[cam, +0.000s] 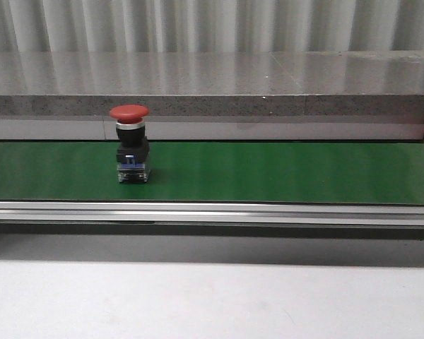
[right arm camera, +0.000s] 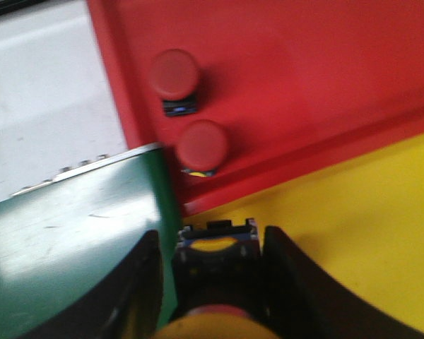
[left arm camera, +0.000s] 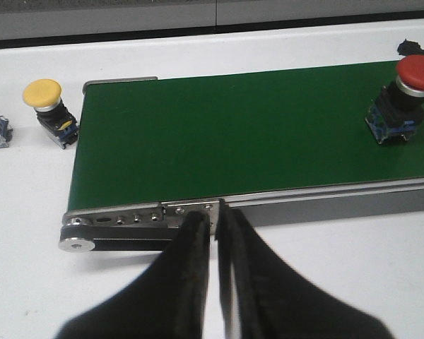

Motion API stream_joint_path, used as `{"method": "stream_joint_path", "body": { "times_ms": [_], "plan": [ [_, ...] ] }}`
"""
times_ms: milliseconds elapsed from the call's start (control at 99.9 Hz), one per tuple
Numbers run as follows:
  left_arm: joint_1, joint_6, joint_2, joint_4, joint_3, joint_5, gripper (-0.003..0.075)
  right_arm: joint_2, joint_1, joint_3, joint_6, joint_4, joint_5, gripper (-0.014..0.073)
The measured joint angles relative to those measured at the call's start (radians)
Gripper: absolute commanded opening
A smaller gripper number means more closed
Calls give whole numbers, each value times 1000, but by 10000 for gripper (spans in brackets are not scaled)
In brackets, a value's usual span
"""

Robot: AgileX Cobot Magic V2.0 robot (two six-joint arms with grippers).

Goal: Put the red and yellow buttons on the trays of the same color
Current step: 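Lower the yellow button onto the yellow tray and open the right gripper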

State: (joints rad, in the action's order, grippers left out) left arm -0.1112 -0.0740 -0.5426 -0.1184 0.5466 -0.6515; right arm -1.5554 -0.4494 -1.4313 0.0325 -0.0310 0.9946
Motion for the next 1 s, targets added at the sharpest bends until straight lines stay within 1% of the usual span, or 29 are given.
{"method": "stream_joint_path", "body": {
  "times_ms": [200, 360, 801, 1001],
  "plan": [
    [0, 0, 0, 0, 0, 0, -6, 0, -162, 115, 76, 6, -118, 47],
    [0, 0, 0, 0, 0, 0, -6, -24, -243, 165, 115, 13, -184, 47],
    [0, 0, 0, 0, 0, 0, -6, -249, -251, 167, 130, 13, -230, 47],
    [0, 0, 0, 0, 0, 0, -6, -316, -251, 167, 132, 13, -234, 48]
  ]
}}
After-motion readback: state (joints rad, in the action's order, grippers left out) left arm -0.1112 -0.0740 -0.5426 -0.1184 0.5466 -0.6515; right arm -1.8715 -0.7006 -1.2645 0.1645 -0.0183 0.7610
